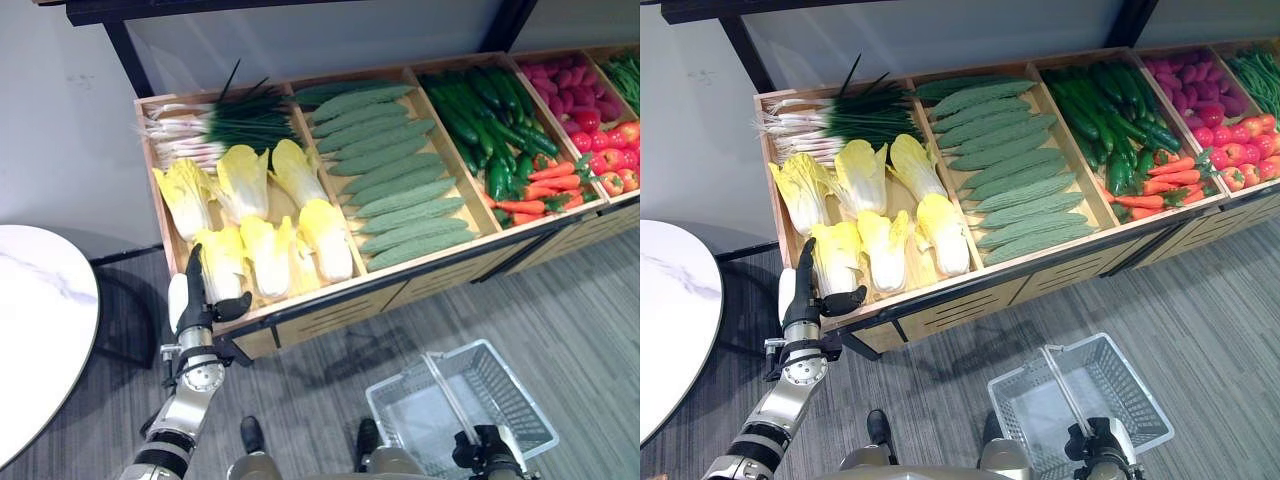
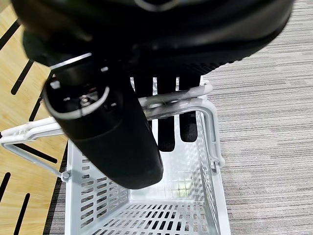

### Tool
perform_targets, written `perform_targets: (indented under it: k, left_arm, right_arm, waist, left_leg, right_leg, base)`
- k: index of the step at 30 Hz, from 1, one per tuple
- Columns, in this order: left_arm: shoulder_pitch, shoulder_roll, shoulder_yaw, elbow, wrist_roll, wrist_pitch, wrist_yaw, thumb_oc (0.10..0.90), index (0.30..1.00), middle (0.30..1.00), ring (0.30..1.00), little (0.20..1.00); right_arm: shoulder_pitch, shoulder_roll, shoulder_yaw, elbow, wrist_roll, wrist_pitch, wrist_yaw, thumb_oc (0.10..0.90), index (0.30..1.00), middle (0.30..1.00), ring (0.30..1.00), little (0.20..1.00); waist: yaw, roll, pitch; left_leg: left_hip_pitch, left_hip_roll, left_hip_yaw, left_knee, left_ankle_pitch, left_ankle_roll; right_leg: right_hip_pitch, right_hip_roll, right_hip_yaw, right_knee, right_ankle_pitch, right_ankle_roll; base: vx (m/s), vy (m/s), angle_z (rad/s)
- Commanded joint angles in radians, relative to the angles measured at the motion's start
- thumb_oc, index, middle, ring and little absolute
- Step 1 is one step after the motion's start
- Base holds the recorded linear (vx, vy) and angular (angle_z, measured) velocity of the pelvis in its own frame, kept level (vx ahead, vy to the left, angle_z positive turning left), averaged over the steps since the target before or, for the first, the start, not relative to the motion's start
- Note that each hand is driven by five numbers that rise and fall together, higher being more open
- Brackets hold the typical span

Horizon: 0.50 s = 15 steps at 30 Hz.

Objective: Get the vegetables into the basket

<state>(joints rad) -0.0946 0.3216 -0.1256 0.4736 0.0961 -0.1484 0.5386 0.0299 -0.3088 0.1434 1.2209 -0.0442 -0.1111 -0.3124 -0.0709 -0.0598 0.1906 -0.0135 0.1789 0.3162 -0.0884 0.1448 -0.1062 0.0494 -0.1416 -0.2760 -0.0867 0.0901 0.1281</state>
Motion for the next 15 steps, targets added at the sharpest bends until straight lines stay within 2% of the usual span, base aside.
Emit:
perform_targets:
  k: [1, 2, 3, 9, 15]
  left_arm:
    - [-0.079, -0.01, 0.041, 0.038, -0.112, 0.012, -0.001, 0.9, 1.0, 1.0, 1.0, 1.0]
    - [-0.079, -0.01, 0.042, 0.038, -0.113, 0.011, -0.002, 0.567, 0.533, 0.533, 0.533, 0.533]
    - [-0.089, -0.025, 0.044, 0.067, -0.157, 0.011, -0.005, 0.4, 0.3, 0.3, 0.3, 0.3]
    - [-0.098, -0.075, 0.071, 0.132, -0.328, -0.001, -0.015, 0.4, 0.3, 0.3, 0.3, 0.3]
    - [-0.12, -0.099, 0.1, 0.07, -0.424, -0.036, 0.031, 0.4, 0.3, 0.3, 0.3, 0.3]
  right_arm:
    - [-0.038, -0.045, 0.007, -0.024, -0.021, -0.003, -0.047, 0.4, 0.3, 0.3, 0.3, 0.3]
    - [-0.038, -0.045, 0.008, -0.025, -0.021, -0.002, -0.047, 0.4, 0.3, 0.3, 0.3, 0.3]
    - [-0.045, -0.047, 0.01, -0.023, -0.023, 0.002, -0.046, 0.4, 0.3, 0.3, 0.3, 0.3]
    - [-0.057, -0.056, 0.02, -0.036, -0.047, 0.027, -0.041, 0.4, 0.3, 0.3, 0.3, 0.3]
    - [-0.06, -0.065, 0.024, -0.05, -0.065, 0.037, -0.047, 0.4, 0.3, 0.3, 0.3, 0.3]
  waist:
    - [0.007, -0.015, 0.003]
    - [0.007, -0.015, 0.003]
    - [0.005, -0.013, 0.004]
    - [-0.005, -0.009, 0.0]
    - [-0.009, -0.007, -0.004]
  left_leg:
    - [0.068, 0.049, -0.009, 0.001, -0.087, -0.056]
    - [0.068, 0.049, -0.009, 0.001, -0.087, -0.056]
    - [0.069, 0.049, -0.009, 0.001, -0.087, -0.056]
    - [0.08, 0.05, 0.0, 0.001, -0.091, -0.055]
    - [0.088, 0.049, 0.002, 0.001, -0.095, -0.054]
  right_leg:
    - [-0.031, -0.064, 0.004, 0.003, 0.009, 0.077]
    - [-0.031, -0.064, 0.004, 0.003, 0.009, 0.077]
    - [-0.03, -0.063, 0.006, 0.003, 0.008, 0.076]
    - [-0.028, -0.062, 0.013, 0.002, 0.01, 0.076]
    - [-0.023, -0.064, 0.014, 0.002, 0.008, 0.076]
  base:
    - [0.01, 0.01, -0.06]
    - [0.01, 0.009, -0.07]
    - [0.01, 0.005, -0.07]
    - [0.01, 0.01, -0.06]
    - [0.0, 0.01, -0.06]
